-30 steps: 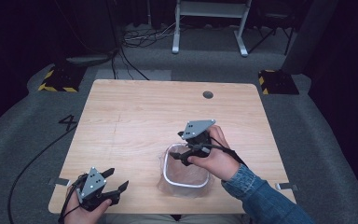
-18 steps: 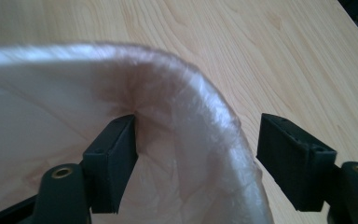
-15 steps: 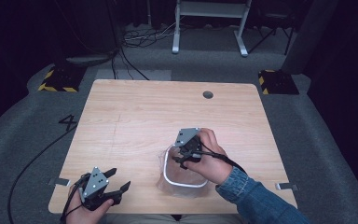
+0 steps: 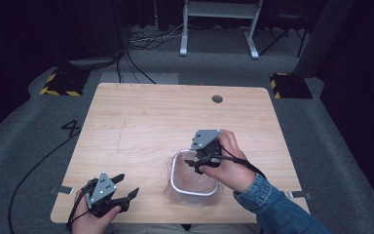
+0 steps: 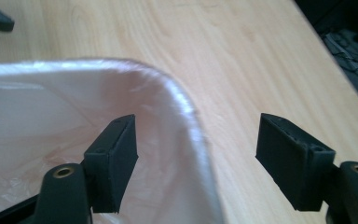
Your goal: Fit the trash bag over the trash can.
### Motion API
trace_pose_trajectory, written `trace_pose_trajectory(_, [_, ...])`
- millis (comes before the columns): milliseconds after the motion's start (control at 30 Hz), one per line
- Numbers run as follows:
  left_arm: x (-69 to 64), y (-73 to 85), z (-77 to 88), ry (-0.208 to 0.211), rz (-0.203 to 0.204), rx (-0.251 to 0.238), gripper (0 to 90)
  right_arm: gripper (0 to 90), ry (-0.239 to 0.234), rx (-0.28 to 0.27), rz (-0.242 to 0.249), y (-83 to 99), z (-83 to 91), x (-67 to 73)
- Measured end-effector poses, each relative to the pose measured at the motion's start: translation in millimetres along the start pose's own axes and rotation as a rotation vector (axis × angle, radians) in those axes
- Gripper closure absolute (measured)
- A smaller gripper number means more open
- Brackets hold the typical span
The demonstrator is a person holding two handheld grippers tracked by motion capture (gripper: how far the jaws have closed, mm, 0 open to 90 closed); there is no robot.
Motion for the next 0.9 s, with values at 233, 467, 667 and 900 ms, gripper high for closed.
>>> trace_pose_trajectory(233, [-1.3,-2.7,-4.6,0.017,-0.021,0.003,32.8,31.9,0.08,0.061,-0.025,9.7,9.4,-19.2])
trace_pose_trajectory(467, [-2.0,-4.5,-5.3,0.022,-0.022,-0.007,32.8,32.7,0.127,0.213,0.024,25.9,-4.7,-22.5])
trace_pose_trajectory(667, [-2.4,-4.9,-6.0,0.025,-0.02,-0.009,32.8,33.7,0.134,0.289,0.011,32.6,-10.2,-23.8])
trace_pose_trajectory(900, [-2.3,-5.8,-6.0,0.022,-0.026,-0.012,32.8,33.3,0.126,0.323,-0.018,33.9,-10.8,-25.6])
Point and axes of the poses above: each handheld gripper's, and its own axes: z roughly backward along the jaws, y roughly out of its underside, x roughly to its left, the point moved 5 cm from there along -z, roughly forward along the jaws, and after that the axes turned 15 degrees about -z, right-handed, at the moved point
